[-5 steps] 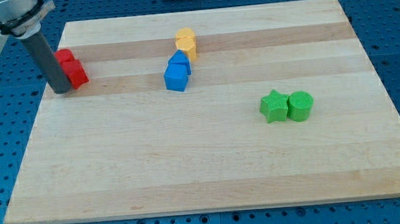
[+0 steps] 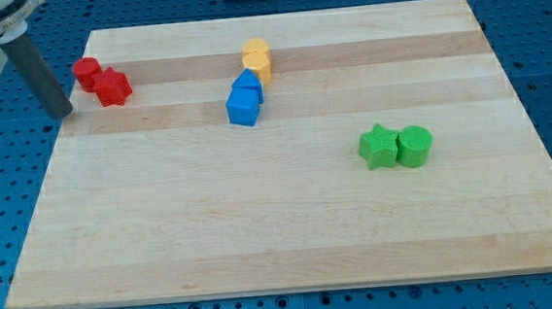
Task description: Place the red circle to the top of the red star
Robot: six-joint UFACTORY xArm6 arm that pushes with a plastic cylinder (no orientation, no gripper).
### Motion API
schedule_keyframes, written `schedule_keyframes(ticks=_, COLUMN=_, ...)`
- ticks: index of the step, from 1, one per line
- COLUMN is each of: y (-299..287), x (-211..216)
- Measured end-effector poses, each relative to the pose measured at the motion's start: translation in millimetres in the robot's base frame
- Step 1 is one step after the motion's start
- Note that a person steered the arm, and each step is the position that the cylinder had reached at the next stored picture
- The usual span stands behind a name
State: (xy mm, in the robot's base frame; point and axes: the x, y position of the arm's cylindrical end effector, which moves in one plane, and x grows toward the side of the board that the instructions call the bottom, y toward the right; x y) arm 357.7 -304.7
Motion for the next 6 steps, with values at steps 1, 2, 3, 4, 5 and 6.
schedule_keyframes(ticks=1, y=0, x=-34)
schedule_keyframes(ticks=2, y=7, x=-64)
schedule_keyframes(ticks=3, y=14, x=-80)
schedule_keyframes(ticks=4, y=9, x=-77)
schedule_keyframes(ticks=5, y=7, x=-57)
schedule_keyframes(ticks=6, y=20, x=-54)
